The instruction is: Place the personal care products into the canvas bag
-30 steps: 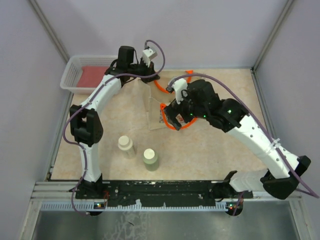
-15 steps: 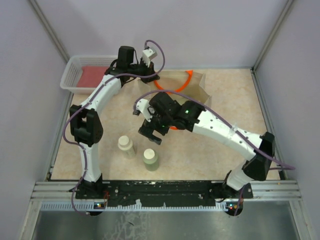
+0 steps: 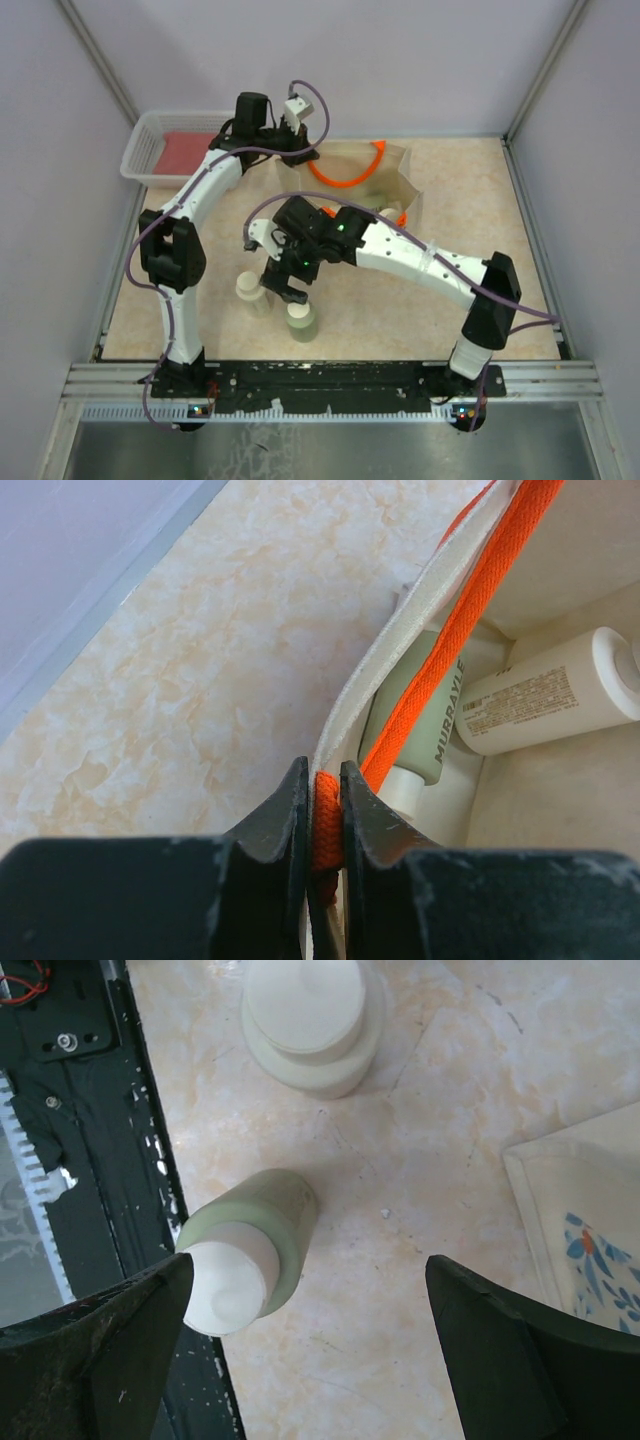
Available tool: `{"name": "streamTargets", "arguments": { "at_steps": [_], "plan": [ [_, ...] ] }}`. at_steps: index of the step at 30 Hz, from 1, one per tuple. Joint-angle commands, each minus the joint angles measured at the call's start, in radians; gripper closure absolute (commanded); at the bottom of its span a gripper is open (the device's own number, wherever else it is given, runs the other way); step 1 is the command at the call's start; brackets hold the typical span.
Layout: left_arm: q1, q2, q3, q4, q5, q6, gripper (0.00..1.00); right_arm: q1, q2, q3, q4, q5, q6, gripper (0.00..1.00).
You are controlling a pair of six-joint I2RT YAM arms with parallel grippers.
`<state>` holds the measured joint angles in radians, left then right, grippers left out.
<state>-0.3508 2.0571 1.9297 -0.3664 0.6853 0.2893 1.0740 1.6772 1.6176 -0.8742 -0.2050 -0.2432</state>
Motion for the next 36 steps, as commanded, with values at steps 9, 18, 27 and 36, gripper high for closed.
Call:
{"name": "streamTargets", "arguments": {
  "at_steps": [9, 18, 27, 36],
  "plan": [
    [0.009, -0.024, -0.039, 0.023, 0.017, -0.007, 1.00, 0.076, -0.014, -0.125, -0.006, -0.068, 0.015, 0.01],
    [0.009, -0.052, -0.100, 0.068, 0.021, -0.023, 1.00, 0.099, 0.035, -0.184, 0.049, -0.037, 0.013, 0.01],
    [0.009, -0.057, -0.115, 0.086, 0.025, -0.026, 1.00, 0.131, 0.112, -0.195, 0.093, -0.005, 0.008, 0.08],
    [0.009, -0.055, -0.117, 0.089, 0.040, -0.024, 1.00, 0.134, 0.128, -0.176, 0.082, 0.030, 0.030, 0.55]
  ]
}}
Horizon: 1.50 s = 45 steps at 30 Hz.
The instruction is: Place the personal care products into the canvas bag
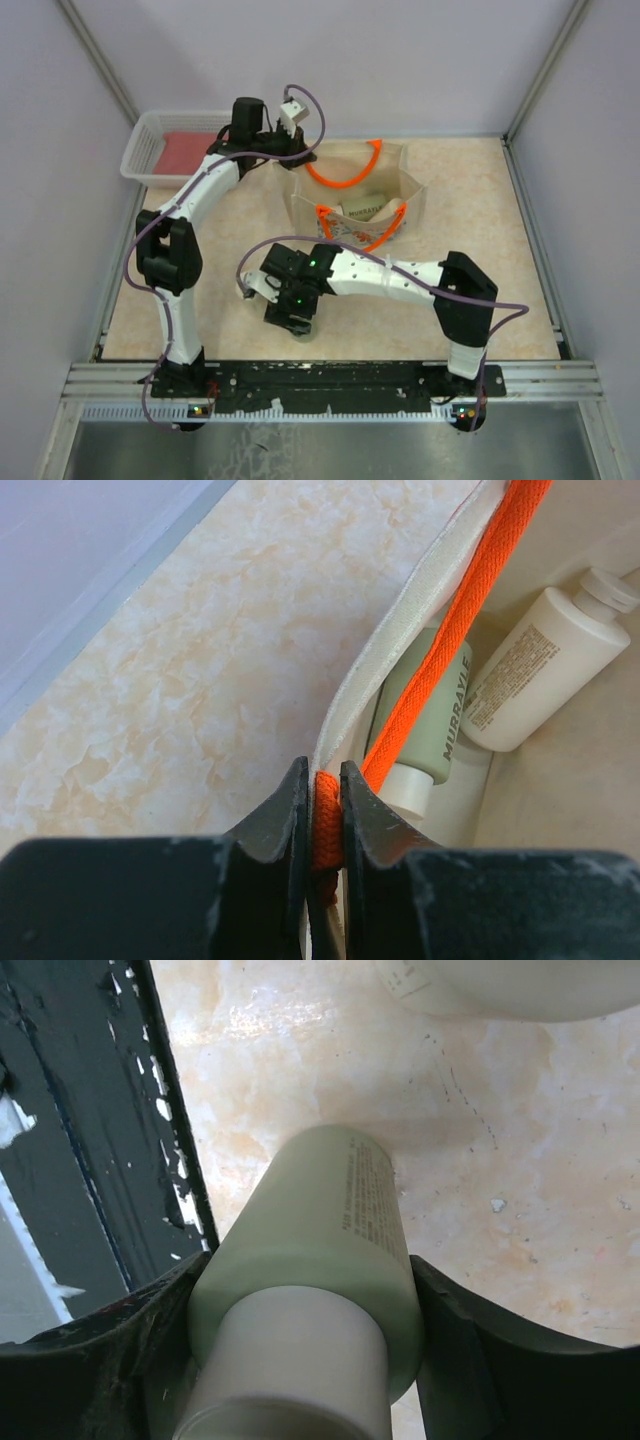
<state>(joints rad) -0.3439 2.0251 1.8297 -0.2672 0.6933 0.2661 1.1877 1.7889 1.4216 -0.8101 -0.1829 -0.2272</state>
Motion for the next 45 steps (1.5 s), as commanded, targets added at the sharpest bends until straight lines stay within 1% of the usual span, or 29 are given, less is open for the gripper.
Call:
{"name": "streamTargets", "arguments": {
  "at_steps": [1, 4, 6, 7, 11, 14, 18, 23, 27, 33, 35, 38, 45],
  "plan": [
    [0.002, -0.022, -0.015, -0.010, 0.033, 0.000, 1.00, 0.021, 0.016, 0.023, 0.016, 0.012, 0.015, 0.63],
    [0.002, -0.022, -0.012, -0.011, 0.038, 0.000, 1.00, 0.020, 0.010, 0.030, 0.012, 0.028, 0.025, 0.83],
    [0.002, -0.024, -0.012, -0.013, 0.040, 0.000, 1.00, 0.020, -0.004, 0.035, 0.011, 0.047, 0.041, 0.98],
    [0.002, -0.025, -0.012, -0.013, 0.040, 0.000, 1.00, 0.018, -0.014, 0.038, 0.013, 0.062, 0.053, 1.00],
    [0.002, -0.031, -0.015, -0.020, 0.041, -0.001, 1.00, -0.022, -0.092, 0.040, 0.034, 0.066, 0.126, 1.00],
    [0.002, -0.041, -0.029, -0.018, 0.043, -0.002, 1.00, -0.072, -0.178, 0.073, 0.005, 0.076, 0.184, 1.00],
    [0.002, -0.052, -0.047, -0.008, 0.043, -0.004, 1.00, -0.121, -0.262, 0.167, -0.076, 0.110, 0.229, 1.00],
    [0.002, -0.051, -0.050, -0.006, 0.047, -0.009, 1.00, -0.199, -0.325, 0.320, -0.201, 0.101, 0.288, 1.00],
    [0.002, -0.047, -0.051, 0.005, 0.057, -0.024, 1.00, -0.278, -0.375, 0.396, -0.236, 0.095, 0.351, 1.00],
    [0.002, -0.042, -0.039, 0.003, 0.055, -0.023, 1.00, -0.431, -0.475, 0.360, -0.175, 0.073, 0.411, 1.00],
    [0.002, -0.039, -0.034, 0.002, 0.056, -0.022, 1.00, -0.504, -0.488, 0.356, -0.155, 0.068, 0.402, 1.00],
    [0.002, -0.032, -0.027, 0.001, 0.060, -0.021, 1.00, -0.581, -0.479, 0.376, -0.111, 0.047, 0.376, 1.00],
    [0.002, -0.015, -0.005, -0.009, 0.064, -0.015, 1.00, -0.655, -0.355, 0.514, -0.078, 0.040, 0.312, 1.00]
  ]
}}
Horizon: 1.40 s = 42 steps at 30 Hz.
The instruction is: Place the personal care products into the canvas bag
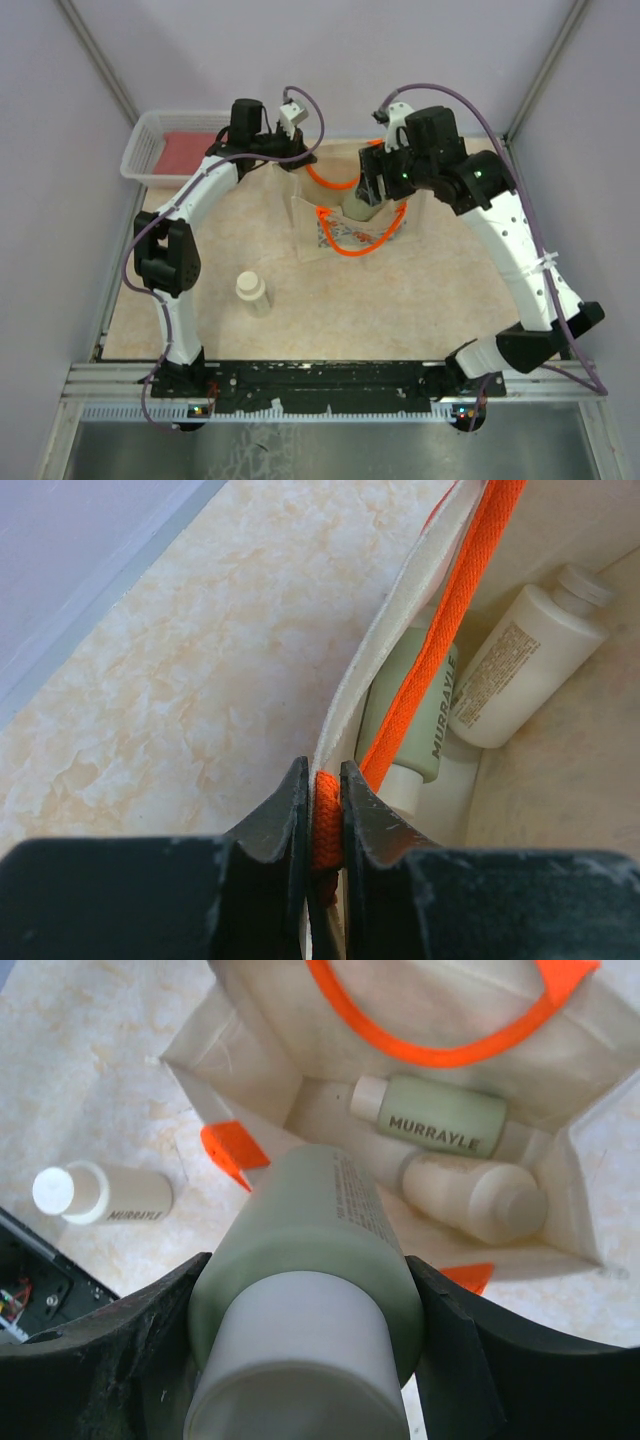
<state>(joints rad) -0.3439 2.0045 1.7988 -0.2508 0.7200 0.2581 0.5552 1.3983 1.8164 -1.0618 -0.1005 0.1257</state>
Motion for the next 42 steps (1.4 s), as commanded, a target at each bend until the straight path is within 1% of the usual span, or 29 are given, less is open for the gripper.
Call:
{"name": "streamTargets", "arguments": {
  "at_steps": [1, 6, 9, 14, 20, 22, 23, 31, 36, 42],
  "plan": [
    [0.002, 0.006, 0.029, -0.025, 0.043, -0.007, 1.00, -0.031, 0.053, 0.123, 0.181, -0.041, -0.050, 1.00],
    [0.002, 0.012, 0.046, -0.031, 0.054, -0.009, 1.00, -0.045, 0.133, 0.099, 0.256, -0.030, -0.079, 1.00],
    [0.002, 0.016, 0.068, -0.056, 0.061, -0.009, 1.00, -0.044, 0.181, 0.063, 0.311, -0.052, -0.074, 1.00],
    [0.002, -0.006, 0.064, -0.062, 0.078, -0.021, 1.00, -0.044, 0.209, -0.082, 0.434, -0.059, -0.075, 1.00],
    [0.002, -0.039, 0.032, -0.050, 0.082, -0.030, 1.00, -0.043, 0.246, -0.203, 0.612, -0.137, 0.011, 1.00],
    [0.002, -0.047, 0.025, -0.043, 0.082, -0.037, 1.00, -0.032, 0.246, -0.237, 0.662, -0.141, 0.039, 1.00],
    [0.002, -0.049, 0.023, -0.041, 0.082, -0.039, 1.00, -0.024, 0.275, -0.238, 0.672, -0.133, 0.044, 1.00],
    [0.002, -0.062, 0.014, -0.042, 0.074, -0.042, 1.00, 0.060, 0.384, -0.189, 0.682, -0.078, 0.038, 1.00],
    [0.002, -0.056, 0.027, -0.054, 0.060, -0.042, 1.00, 0.094, 0.444, -0.150, 0.655, -0.078, 0.037, 1.00],
    [0.002, -0.054, 0.031, -0.056, 0.054, -0.042, 1.00, 0.112, 0.499, -0.076, 0.547, -0.039, 0.025, 1.00]
  ]
}}
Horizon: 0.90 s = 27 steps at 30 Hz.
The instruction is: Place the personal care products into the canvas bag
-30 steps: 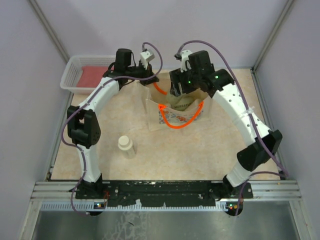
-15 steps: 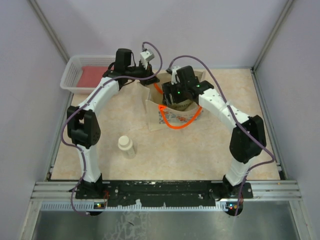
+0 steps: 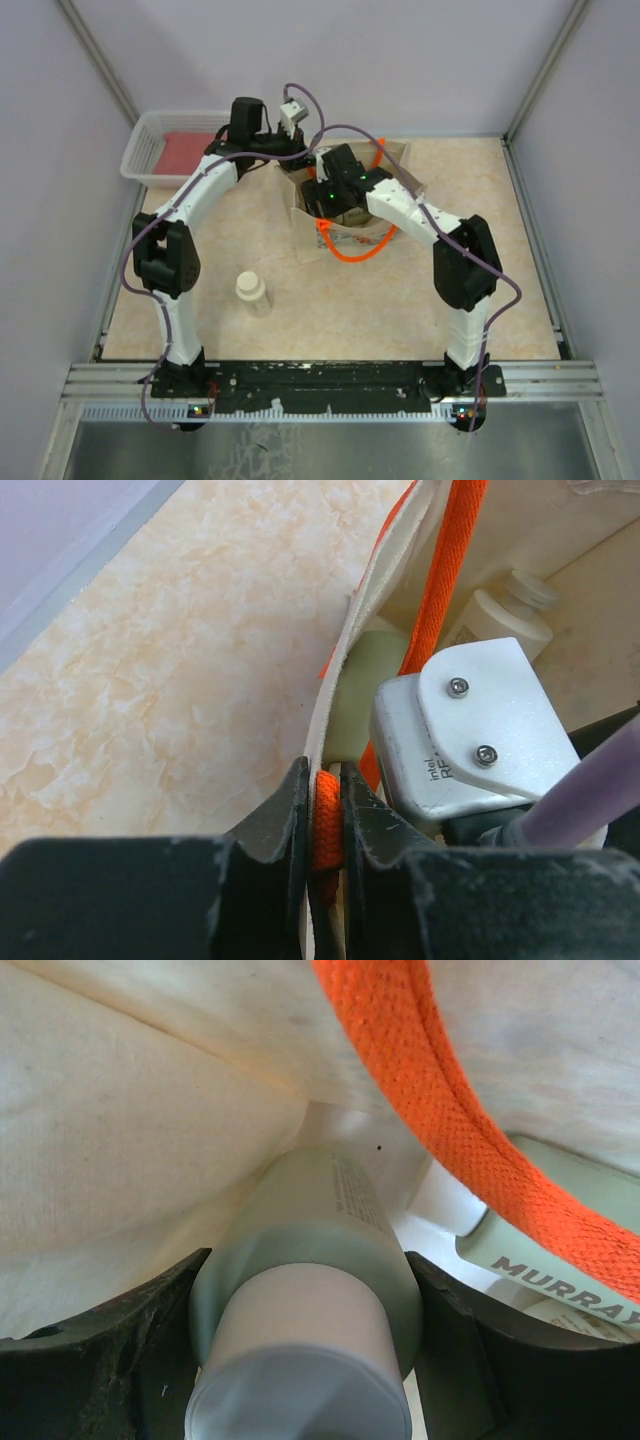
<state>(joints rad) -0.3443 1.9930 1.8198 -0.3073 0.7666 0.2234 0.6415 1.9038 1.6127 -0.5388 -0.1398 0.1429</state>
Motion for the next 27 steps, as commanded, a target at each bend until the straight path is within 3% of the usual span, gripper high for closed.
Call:
{"name": "streamTargets", "arguments": {
  "at_steps": [1, 7, 12, 14, 18, 21, 25, 27],
  "plan": [
    [0.002, -0.042, 0.013, 0.001, 0.006, -0.007, 1.00, 0.028, 0.007, 0.145, -0.003, 0.017, 0.002, 1.00],
    [0.003, -0.028, 0.041, -0.018, 0.001, -0.005, 1.00, 0.059, 0.109, 0.292, -0.196, 0.105, -0.024, 1.00],
    [0.003, -0.018, 0.055, -0.022, -0.003, -0.001, 1.00, 0.075, 0.137, 0.314, -0.250, 0.122, -0.023, 1.00],
    [0.003, -0.016, 0.056, -0.024, 0.000, -0.001, 1.00, 0.075, 0.125, 0.305, -0.253, 0.126, -0.021, 0.85],
    [0.002, -0.015, 0.055, -0.033, -0.002, 0.007, 1.00, 0.075, 0.091, 0.284, -0.228, 0.110, -0.015, 0.42],
    [0.002, -0.015, 0.053, -0.040, -0.007, 0.015, 1.00, 0.075, 0.065, 0.267, -0.186, 0.078, 0.000, 0.18],
    [0.002, -0.017, 0.051, -0.042, -0.006, 0.016, 1.00, 0.074, 0.041, 0.263, -0.166, 0.066, 0.009, 0.02],
    [0.002, -0.018, 0.051, -0.042, -0.006, 0.016, 1.00, 0.075, 0.022, 0.262, -0.158, 0.079, 0.012, 0.01]
  ]
}}
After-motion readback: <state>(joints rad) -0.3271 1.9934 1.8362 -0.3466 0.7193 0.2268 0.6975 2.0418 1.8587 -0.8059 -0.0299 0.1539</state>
